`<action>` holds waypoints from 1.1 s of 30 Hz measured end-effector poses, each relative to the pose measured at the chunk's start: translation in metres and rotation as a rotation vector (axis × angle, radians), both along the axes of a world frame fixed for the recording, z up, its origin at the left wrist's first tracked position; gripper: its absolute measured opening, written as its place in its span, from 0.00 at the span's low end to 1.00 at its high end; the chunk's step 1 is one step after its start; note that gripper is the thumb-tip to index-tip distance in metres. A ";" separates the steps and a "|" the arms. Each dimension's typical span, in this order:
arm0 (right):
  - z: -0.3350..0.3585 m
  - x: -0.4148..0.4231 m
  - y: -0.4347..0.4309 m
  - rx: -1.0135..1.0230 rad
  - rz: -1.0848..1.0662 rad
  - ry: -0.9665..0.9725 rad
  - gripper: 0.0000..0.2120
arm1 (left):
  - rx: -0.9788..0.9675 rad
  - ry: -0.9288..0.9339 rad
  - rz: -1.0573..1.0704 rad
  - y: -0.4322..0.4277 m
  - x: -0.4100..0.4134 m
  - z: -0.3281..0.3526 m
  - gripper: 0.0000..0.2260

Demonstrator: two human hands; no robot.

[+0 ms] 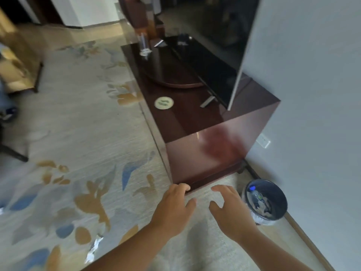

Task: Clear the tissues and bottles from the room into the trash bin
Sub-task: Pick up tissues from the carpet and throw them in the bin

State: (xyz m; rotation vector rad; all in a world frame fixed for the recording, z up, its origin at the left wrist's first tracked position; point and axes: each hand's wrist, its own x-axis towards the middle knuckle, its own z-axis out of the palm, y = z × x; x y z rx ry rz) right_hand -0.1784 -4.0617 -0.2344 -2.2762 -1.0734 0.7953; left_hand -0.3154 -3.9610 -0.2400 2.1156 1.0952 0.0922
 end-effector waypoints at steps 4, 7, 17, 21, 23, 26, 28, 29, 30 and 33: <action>0.026 -0.052 0.032 0.006 0.080 -0.019 0.20 | -0.013 0.002 0.104 0.023 -0.065 0.017 0.20; 0.041 -0.098 0.056 0.024 0.146 -0.024 0.19 | -0.010 0.006 0.169 0.039 -0.118 0.026 0.20; 0.057 -0.251 0.137 0.036 0.391 -0.007 0.21 | 0.000 0.008 0.430 0.076 -0.288 0.037 0.20; 0.048 -0.294 0.172 0.035 0.532 -0.015 0.19 | -0.028 0.011 0.551 0.088 -0.332 0.029 0.19; 0.044 -0.314 0.189 0.006 0.614 -0.001 0.20 | -0.047 0.008 0.622 0.092 -0.353 0.023 0.19; 0.033 -0.340 0.218 -0.007 0.769 -0.022 0.20 | -0.053 0.024 0.755 0.099 -0.382 0.013 0.19; 0.024 -0.358 0.241 -0.031 0.873 -0.008 0.20 | -0.079 0.032 0.883 0.103 -0.402 0.006 0.19; 0.019 -0.367 0.253 -0.045 0.923 0.005 0.20 | -0.101 0.037 0.951 0.105 -0.412 0.002 0.18; 0.013 -0.376 0.264 -0.057 0.975 0.015 0.20 | -0.122 0.048 1.021 0.105 -0.420 -0.001 0.18; -0.004 -0.402 0.292 -0.078 1.118 0.036 0.20 | -0.177 0.082 1.183 0.105 -0.438 -0.012 0.18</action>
